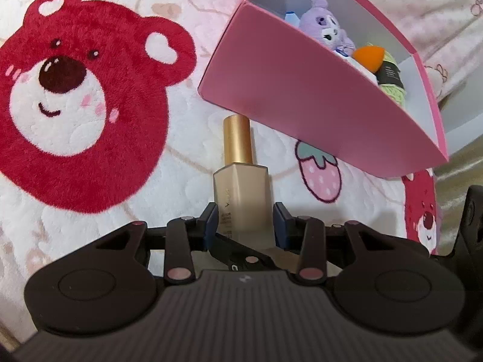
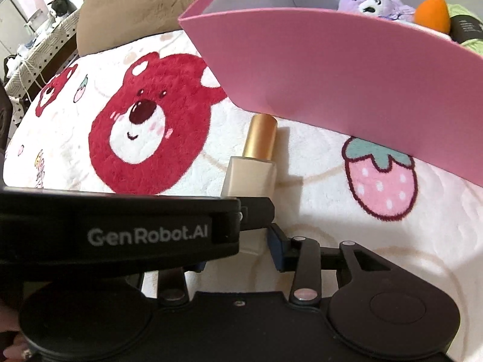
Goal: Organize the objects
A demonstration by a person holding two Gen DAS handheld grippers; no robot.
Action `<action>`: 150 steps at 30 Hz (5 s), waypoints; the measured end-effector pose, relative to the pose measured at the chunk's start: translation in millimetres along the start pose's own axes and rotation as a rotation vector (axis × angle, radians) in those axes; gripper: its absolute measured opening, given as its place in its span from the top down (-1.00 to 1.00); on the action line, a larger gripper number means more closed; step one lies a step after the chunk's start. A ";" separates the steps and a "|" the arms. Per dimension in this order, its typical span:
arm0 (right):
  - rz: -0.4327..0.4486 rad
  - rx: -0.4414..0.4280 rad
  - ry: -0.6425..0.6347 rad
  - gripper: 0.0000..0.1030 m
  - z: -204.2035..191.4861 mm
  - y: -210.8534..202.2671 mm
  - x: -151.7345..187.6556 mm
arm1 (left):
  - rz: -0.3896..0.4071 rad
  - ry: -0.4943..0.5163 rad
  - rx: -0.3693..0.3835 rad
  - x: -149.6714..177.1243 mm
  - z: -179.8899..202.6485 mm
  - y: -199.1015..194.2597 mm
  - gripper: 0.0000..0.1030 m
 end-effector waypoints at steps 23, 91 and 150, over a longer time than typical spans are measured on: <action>0.243 0.027 -0.030 0.13 -67.5 -114.2 24.0 | 0.134 0.236 0.022 13.1 56.4 -139.3 0.28; 0.201 0.135 0.125 0.21 69.3 6.8 -121.7 | 0.134 0.234 0.120 -148.0 70.0 11.9 0.35; 0.298 0.315 0.120 -0.77 -3.3 -222.9 -13.4 | 0.152 0.374 -0.231 -33.0 77.4 -196.4 -0.92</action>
Point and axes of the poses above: each gripper's, at about its wrist camera, not at the fingertips, and y roughly the way its jaws point, z to its right, x to its underside, the point moved 1 cm from there along y, roughly the way its jaws point, and after that the axes turned 8 degrees about -x, right-handed, at the moved point
